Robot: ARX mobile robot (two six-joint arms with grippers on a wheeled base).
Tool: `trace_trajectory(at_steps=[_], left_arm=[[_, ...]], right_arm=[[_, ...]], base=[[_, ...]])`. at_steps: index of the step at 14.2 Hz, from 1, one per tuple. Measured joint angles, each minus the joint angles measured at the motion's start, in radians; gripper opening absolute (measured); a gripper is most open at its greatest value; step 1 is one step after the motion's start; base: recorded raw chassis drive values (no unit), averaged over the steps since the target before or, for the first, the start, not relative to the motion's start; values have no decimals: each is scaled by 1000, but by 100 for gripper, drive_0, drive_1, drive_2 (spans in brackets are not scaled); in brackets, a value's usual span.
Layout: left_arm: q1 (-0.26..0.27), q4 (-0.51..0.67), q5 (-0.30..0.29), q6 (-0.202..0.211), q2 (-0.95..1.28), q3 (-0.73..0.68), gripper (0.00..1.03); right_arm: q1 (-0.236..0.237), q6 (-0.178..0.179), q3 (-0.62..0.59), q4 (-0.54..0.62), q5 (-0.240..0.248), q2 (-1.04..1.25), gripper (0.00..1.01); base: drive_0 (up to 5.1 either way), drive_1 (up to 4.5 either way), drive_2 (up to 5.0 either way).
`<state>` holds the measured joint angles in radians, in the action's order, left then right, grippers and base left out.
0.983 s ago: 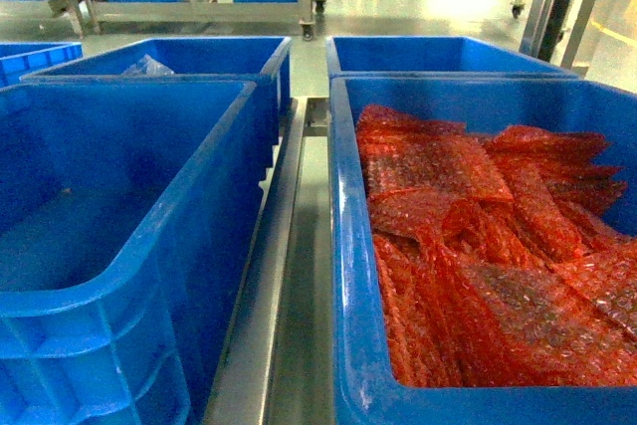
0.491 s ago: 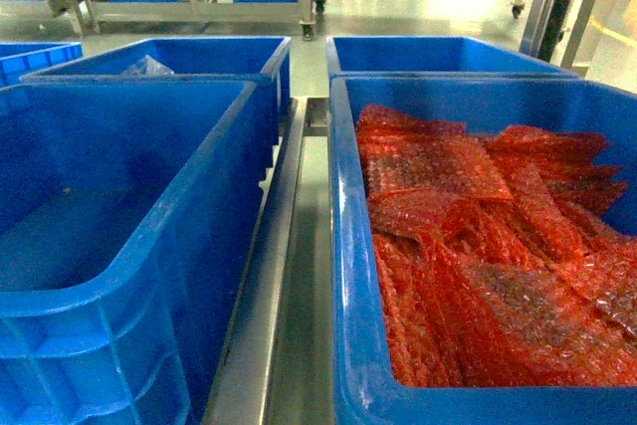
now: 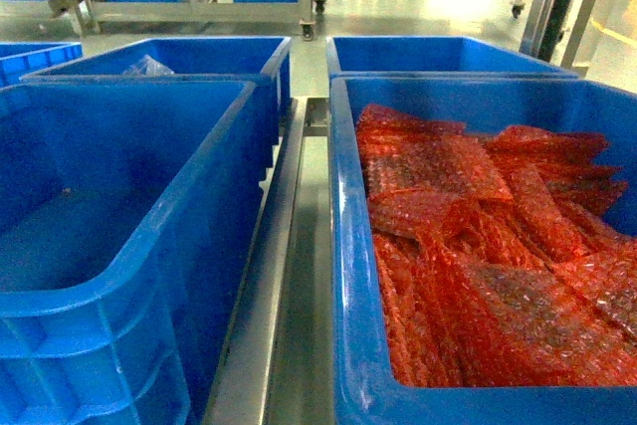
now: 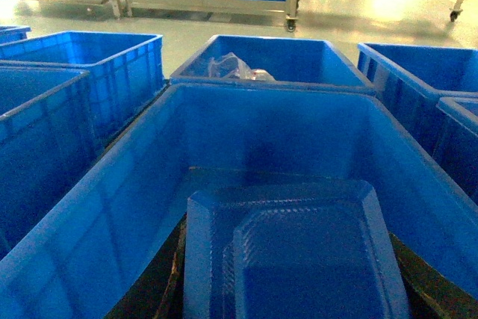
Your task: Pick blue part to blue bin on bottom shelf
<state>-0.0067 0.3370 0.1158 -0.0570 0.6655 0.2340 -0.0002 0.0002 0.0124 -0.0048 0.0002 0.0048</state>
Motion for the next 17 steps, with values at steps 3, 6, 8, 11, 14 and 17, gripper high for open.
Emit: trace_trajectory(at_steps=[3,6,8,11,14,17], left_arm=[[0,0,0,0,0,0,44],[-24,174,52,105,79,-3,44],[-34,302,60,124,253,59,44],[-94,465,49,137,613,219,44],[-108,560,102,178,914,372,44],[-100,561,97,185,1018,444,44]], right_arm=[[0,0,0,0,0,0,98],[0,0,0,0,0,0,98],[0,0,0,0,0,0,98],[0,0,0,0,0,0,98],[0,0,0,0,0,0,98],[0,0,0,0,0,0,98]], base=[[0,0,0],[0,0,0],[0,0,0],[0,0,0],[0,0,0],[0,0,0]])
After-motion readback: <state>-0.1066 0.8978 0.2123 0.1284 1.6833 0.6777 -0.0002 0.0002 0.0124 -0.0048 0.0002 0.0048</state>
